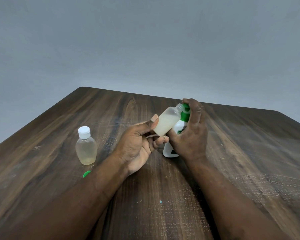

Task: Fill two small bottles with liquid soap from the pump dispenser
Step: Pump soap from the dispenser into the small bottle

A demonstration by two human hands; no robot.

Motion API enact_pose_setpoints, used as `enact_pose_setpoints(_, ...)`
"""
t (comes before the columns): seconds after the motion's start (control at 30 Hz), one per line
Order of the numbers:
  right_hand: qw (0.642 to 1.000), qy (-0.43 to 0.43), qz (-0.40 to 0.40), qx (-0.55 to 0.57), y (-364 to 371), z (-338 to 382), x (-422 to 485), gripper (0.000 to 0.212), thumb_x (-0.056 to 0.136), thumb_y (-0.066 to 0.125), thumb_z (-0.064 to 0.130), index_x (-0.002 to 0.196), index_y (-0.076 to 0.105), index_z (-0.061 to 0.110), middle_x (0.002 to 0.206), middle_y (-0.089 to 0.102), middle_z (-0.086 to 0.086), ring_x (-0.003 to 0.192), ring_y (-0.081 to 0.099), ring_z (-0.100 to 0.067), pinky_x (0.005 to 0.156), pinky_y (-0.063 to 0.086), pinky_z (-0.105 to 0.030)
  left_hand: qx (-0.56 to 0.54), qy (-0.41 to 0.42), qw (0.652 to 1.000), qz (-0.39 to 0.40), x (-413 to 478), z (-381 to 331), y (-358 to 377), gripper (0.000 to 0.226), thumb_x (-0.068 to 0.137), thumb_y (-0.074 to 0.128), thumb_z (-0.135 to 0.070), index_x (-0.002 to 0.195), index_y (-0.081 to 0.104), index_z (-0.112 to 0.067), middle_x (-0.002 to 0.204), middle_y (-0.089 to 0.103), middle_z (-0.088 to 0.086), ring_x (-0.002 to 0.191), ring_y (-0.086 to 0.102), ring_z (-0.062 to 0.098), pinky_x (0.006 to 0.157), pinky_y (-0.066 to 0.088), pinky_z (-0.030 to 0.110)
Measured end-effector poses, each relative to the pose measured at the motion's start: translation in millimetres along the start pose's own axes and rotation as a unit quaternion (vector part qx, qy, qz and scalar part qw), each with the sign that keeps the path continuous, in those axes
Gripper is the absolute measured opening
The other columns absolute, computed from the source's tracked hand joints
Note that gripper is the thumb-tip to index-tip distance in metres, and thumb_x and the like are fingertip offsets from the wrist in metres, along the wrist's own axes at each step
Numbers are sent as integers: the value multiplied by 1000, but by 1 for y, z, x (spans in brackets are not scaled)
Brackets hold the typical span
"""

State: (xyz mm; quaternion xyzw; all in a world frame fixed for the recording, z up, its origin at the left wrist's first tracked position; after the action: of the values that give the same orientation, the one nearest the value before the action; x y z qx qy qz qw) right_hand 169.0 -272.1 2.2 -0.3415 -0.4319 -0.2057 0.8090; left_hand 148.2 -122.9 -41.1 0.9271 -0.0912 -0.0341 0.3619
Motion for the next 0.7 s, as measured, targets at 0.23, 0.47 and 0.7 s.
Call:
enact_pose_setpoints(0.23, 1000, -8, 11, -6, 1, 1, -1, 90, 70, 70, 40, 151, 37, 18, 147, 50, -8, 114, 60, -26, 76, 56, -34, -22, -5, 1000, 0, 2, 4, 0, 46, 88, 71, -26, 114, 66, 11, 90, 71, 21, 63, 69, 22, 53, 57, 18)
enact_pose_setpoints(0.47, 1000, -8, 1, 8, 1, 0, -1, 86, 69, 72, 36, 146, 38, 18, 144, 51, -9, 119, 58, -23, 84, 50, -27, -20, -6, 1000, -6, 3, 5, 0, 40, 86, 71, -24, 109, 68, 9, 90, 74, 20, 62, 70, 22, 53, 57, 19)
enact_pose_setpoints(0.7, 1000, 9, 9, 8, 1, -2, -3, 83, 70, 67, 42, 145, 38, 21, 138, 54, -7, 109, 55, -14, 78, 46, -21, -19, -11, 1000, -13, 1, 6, -3, 42, 86, 72, -23, 112, 67, 10, 93, 71, 22, 63, 69, 24, 52, 57, 19)
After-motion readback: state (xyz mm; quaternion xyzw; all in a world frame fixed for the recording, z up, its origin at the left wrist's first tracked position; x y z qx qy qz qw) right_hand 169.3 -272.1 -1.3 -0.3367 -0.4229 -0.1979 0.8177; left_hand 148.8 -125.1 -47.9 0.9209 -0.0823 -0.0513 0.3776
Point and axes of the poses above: each hand's wrist, its own x-axis towards the middle knuckle, its own y-axis out of the palm, z = x × y, the point moved 8 cm from there along x, towards the middle knuckle
